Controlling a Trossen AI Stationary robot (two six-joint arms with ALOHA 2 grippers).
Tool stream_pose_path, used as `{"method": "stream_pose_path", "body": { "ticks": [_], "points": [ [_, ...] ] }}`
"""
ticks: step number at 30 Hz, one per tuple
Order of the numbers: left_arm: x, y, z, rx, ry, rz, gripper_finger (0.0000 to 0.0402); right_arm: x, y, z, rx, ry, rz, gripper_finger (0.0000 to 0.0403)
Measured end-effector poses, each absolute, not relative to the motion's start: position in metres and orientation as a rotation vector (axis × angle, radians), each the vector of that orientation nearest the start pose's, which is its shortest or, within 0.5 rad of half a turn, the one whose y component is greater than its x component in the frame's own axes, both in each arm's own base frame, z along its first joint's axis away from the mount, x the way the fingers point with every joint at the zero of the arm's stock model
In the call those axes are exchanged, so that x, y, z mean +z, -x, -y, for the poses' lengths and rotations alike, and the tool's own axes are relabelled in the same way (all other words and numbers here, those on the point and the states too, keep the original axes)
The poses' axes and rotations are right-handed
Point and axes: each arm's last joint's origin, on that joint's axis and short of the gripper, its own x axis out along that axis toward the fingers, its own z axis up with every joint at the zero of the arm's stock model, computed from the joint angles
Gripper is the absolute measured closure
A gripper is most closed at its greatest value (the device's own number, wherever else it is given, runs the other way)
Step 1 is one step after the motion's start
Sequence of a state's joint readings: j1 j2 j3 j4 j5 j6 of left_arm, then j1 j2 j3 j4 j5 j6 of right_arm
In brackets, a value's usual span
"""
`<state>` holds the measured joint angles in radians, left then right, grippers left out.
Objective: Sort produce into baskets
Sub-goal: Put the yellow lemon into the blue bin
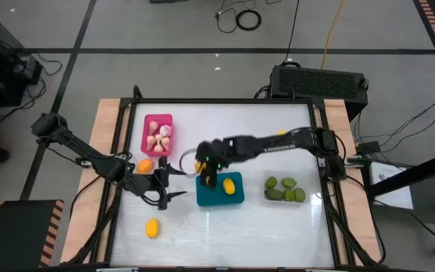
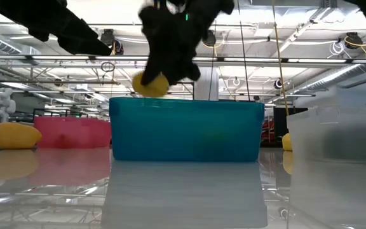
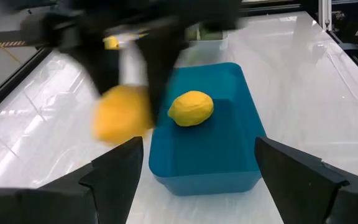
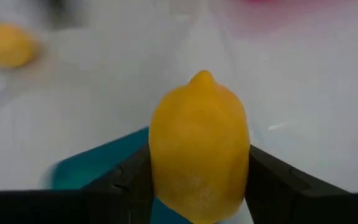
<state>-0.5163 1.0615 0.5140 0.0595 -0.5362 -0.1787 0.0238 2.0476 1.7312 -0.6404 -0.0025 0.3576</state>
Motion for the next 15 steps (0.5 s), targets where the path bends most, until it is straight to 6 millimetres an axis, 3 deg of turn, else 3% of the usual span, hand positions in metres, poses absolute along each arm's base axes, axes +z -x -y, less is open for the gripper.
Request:
{"method": "stream_pose_path", "body": {
  "ticks": [7, 11, 15],
  "points": [
    [0.215, -0.193, 0.093, 0.056, -0.064, -0.41, 0.0087, 0.24, -0.441, -0.074, -0.078, -0.303, -0.988, 0.0211],
    [0.215, -0.194, 0.093, 0.057, -0.058, -0.405, 0.0087, 0.237, -0.435, -0.092, -0.143, -0.245, -1.003, 0.0211],
    [0.215, -0.194, 0.093, 0.061, -0.036, -0.404, 0.0087, 0.236, -0.432, -0.095, -0.236, -0.172, -0.99, 0.0211]
  ]
}}
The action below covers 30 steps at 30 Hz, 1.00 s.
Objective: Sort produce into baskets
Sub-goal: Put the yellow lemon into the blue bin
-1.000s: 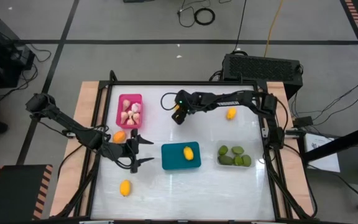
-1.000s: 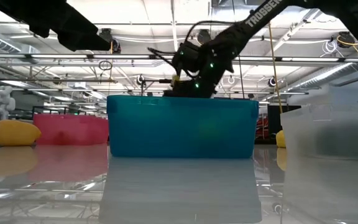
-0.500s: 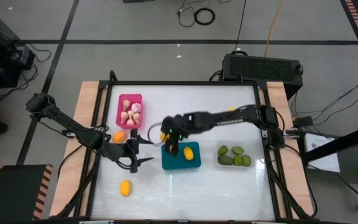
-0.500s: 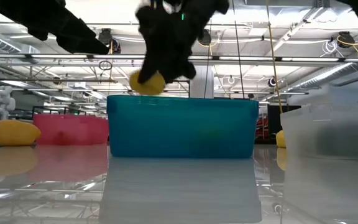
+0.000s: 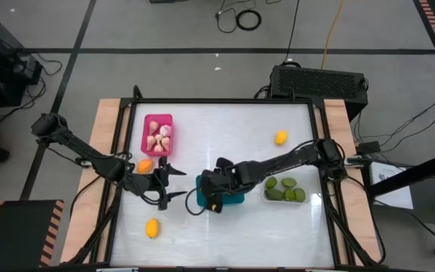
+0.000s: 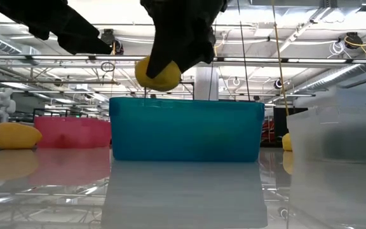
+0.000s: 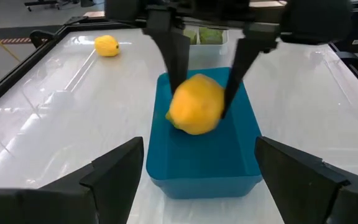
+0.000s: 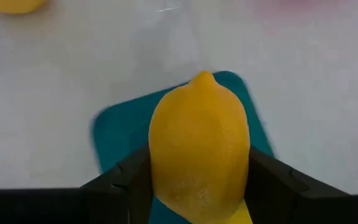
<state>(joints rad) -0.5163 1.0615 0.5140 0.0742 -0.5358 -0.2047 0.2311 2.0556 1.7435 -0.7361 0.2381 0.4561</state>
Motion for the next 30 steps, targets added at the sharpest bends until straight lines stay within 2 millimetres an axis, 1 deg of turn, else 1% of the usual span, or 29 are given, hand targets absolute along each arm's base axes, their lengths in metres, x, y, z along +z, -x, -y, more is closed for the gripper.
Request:
{"method": "stream_pose_path", "body": {
  "ticks": [5, 15, 21, 24, 26, 28, 30],
  "points": [
    [0.215, -0.194, 0.093, 0.061, -0.035, -0.404, 0.0087, 0.235, -0.433, -0.089, -0.256, -0.188, -0.999, 0.0208],
    [0.216, -0.194, 0.093, 0.064, 0.016, -0.405, 0.0087, 0.235, -0.433, -0.088, -0.263, -0.201, -1.001, 0.0157],
    [0.217, -0.194, 0.093, 0.068, 0.051, -0.398, 0.0087, 0.235, -0.432, -0.088, -0.285, -0.217, -0.997, 0.015],
    [0.215, -0.193, 0.092, 0.104, 0.103, -0.408, 0.0087, 0.236, -0.43, -0.098, -0.36, -0.203, -0.955, 0.0153],
    [0.212, -0.192, 0.09, 0.159, 0.145, -0.43, 0.0087, 0.234, -0.427, -0.112, -0.385, -0.154, -0.911, 0.0154],
    [0.212, -0.19, 0.085, 0.211, 0.171, -0.49, 0.0087, 0.231, -0.423, -0.128, -0.394, -0.102, -0.867, 0.0154],
    [0.216, -0.189, 0.077, 0.269, 0.19, -0.602, 0.0087, 0.228, -0.42, -0.143, -0.398, -0.056, -0.823, 0.0154]
  ]
}}
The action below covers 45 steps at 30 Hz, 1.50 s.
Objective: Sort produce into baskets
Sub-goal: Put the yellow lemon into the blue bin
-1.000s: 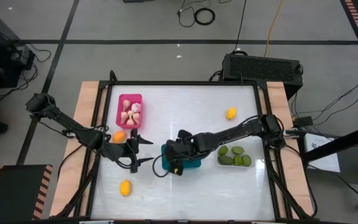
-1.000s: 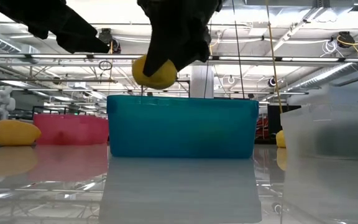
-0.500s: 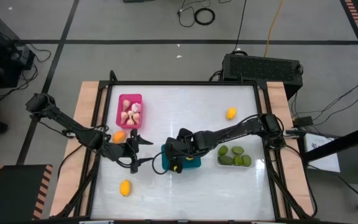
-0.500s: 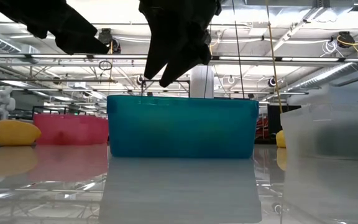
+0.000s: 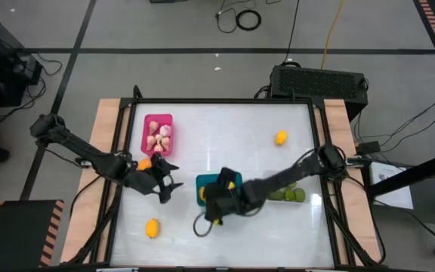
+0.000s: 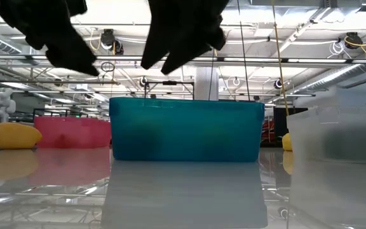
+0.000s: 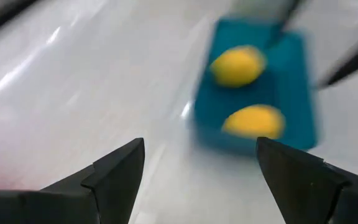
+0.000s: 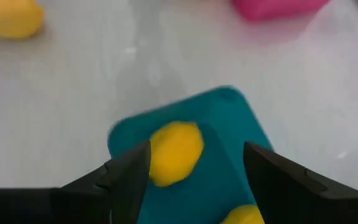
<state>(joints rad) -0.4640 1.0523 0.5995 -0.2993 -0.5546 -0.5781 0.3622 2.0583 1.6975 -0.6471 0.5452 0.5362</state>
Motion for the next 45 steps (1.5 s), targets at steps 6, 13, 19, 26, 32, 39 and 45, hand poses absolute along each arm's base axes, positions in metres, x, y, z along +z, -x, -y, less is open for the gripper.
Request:
{"method": "stream_pose_path", "body": {
  "ticks": [6, 13, 19, 26, 32, 39, 45],
  "points": [
    [0.241, -0.171, 0.052, 0.542, 0.353, -0.916, 0.0087, 0.23, -0.416, -0.172, -0.375, -0.018, -0.699, 0.0154],
    [0.231, -0.139, 0.024, 0.855, 0.488, -1.294, 0.0087, 0.216, -0.408, -0.191, -0.294, 0.047, -0.662, 0.0154],
    [0.228, -0.145, 0.01, 0.891, 0.503, -1.326, 0.0089, 0.207, -0.405, -0.19, -0.32, 0.127, -0.662, 0.0154],
    [0.217, -0.157, 0.003, 0.902, 0.51, -1.408, 0.0089, 0.206, -0.404, -0.19, -0.311, 0.144, -0.674, 0.0154],
    [0.202, -0.169, -0.002, 0.859, 0.468, -1.529, 0.0089, 0.206, -0.403, -0.193, -0.298, 0.162, -0.675, 0.0154],
    [0.19, -0.178, -0.006, 0.823, 0.426, -1.62, 0.0089, 0.206, -0.403, -0.193, -0.298, 0.162, -0.676, 0.0154],
    [0.187, -0.181, -0.009, 0.771, 0.45, -1.634, 0.0089, 0.206, -0.403, -0.193, -0.298, 0.162, -0.677, 0.0154]
  ]
}}
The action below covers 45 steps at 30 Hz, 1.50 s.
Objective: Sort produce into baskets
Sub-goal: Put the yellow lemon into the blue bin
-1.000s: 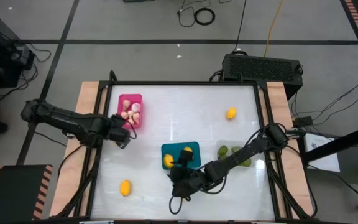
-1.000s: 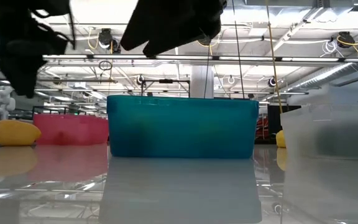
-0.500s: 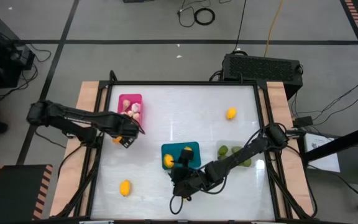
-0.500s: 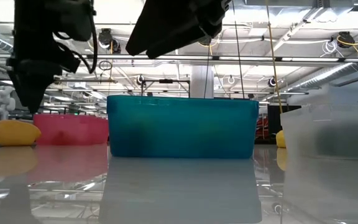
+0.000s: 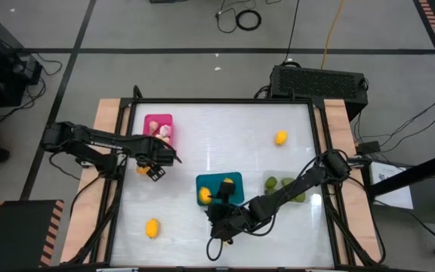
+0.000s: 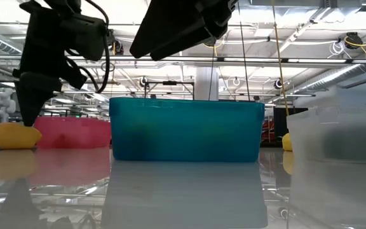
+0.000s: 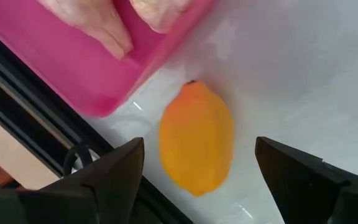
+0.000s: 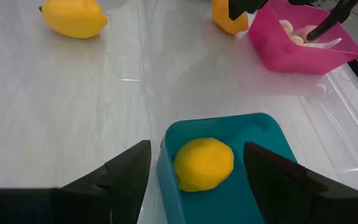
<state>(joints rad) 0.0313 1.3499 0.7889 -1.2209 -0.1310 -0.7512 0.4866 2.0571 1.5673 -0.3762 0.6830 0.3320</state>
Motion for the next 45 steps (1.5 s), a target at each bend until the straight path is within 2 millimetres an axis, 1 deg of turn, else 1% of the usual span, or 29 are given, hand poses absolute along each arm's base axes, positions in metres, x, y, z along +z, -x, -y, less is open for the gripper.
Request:
{"method": "stream_pose_path", "body": {
  "ticks": [4, 8, 12, 17, 23, 26, 33, 36, 40, 43, 45],
  "points": [
    [0.179, -0.175, -0.015, 0.799, 0.475, -1.655, 0.0089, 0.206, -0.403, -0.193, -0.298, 0.163, -0.677, 0.0154],
    [0.162, -0.166, -0.019, 0.779, 0.508, -1.69, 0.0089, 0.206, -0.403, -0.193, -0.296, 0.162, -0.679, 0.0154],
    [0.15, -0.161, -0.019, 0.782, 0.518, -1.679, 0.0089, 0.206, -0.403, -0.193, -0.295, 0.162, -0.68, 0.0154],
    [0.145, -0.162, -0.019, 0.763, 0.527, -1.647, 0.0089, 0.206, -0.403, -0.192, -0.295, 0.164, -0.683, 0.0154],
    [0.145, -0.164, -0.018, 0.718, 0.545, -1.644, 0.0091, 0.205, -0.402, -0.192, -0.295, 0.167, -0.688, 0.0154],
    [0.145, -0.165, -0.018, 0.708, 0.562, -1.647, 0.0109, 0.205, -0.402, -0.192, -0.296, 0.167, -0.688, 0.0154],
    [0.145, -0.165, -0.017, 0.695, 0.576, -1.652, 0.019, 0.204, -0.401, -0.192, -0.303, 0.165, -0.702, 0.0154],
    [0.151, -0.169, -0.013, 0.679, 0.568, -1.622, 0.0195, 0.204, -0.4, -0.192, -0.301, 0.169, -0.706, 0.0154],
    [0.172, -0.185, 0.001, 0.622, 0.577, -1.504, 0.0189, 0.203, -0.398, -0.195, -0.299, 0.184, -0.718, 0.0154],
    [0.196, -0.205, 0.017, 0.493, 0.577, -1.332, 0.0169, 0.203, -0.394, -0.197, -0.317, 0.209, -0.722, 0.0154],
    [0.212, -0.223, 0.03, 0.377, 0.584, -1.145, 0.0164, 0.204, -0.394, -0.197, -0.332, 0.219, -0.715, 0.0154]
  ]
}}
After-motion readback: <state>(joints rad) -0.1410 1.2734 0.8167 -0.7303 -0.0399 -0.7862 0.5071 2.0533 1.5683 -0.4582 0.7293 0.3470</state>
